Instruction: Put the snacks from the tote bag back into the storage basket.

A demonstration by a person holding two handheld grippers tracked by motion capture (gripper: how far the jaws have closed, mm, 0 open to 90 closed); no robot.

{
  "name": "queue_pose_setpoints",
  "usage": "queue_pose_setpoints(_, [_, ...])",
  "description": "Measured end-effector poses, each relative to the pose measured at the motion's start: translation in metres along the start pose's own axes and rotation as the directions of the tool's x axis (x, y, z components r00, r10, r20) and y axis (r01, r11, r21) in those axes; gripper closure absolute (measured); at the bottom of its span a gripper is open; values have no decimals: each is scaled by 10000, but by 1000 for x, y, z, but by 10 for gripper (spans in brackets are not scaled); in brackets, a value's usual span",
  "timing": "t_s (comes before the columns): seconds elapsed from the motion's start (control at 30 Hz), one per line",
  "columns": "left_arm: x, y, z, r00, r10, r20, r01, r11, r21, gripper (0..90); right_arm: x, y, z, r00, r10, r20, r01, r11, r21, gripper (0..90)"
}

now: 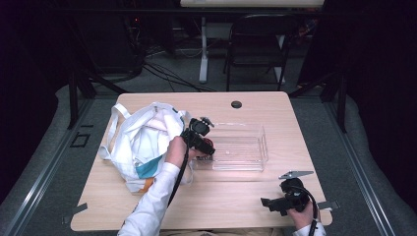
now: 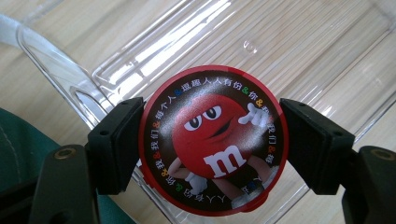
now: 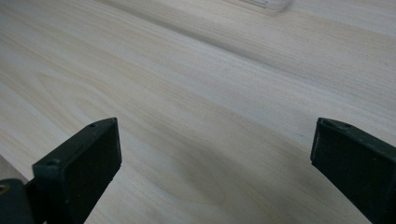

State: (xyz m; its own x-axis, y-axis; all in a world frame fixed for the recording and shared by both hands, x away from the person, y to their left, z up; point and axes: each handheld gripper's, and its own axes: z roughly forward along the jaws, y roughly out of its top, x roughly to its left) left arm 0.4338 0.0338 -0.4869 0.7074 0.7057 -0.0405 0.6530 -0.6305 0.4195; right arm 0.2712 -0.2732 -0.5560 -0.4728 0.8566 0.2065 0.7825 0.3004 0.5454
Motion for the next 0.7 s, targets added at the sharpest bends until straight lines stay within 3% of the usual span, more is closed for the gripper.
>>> queue_pose_setpoints(0.23, [-3, -3, 7, 9999, -55, 87, 54, 9999, 141, 263, 0, 0, 0, 10000, 9, -10, -9, 10000, 6, 16])
queue_pose_setpoints(0.4, [-5, -3, 9, 9998, 8, -177, -4, 9998, 215, 263, 0, 0, 0, 10000, -1, -22, 1, 10000, -13, 17])
queue_pose_setpoints(0.7, [-5, -4, 10, 9997, 9, -256, -4, 9998, 183, 260, 0, 0, 0, 10000, -32, -17, 32, 10000, 72, 17])
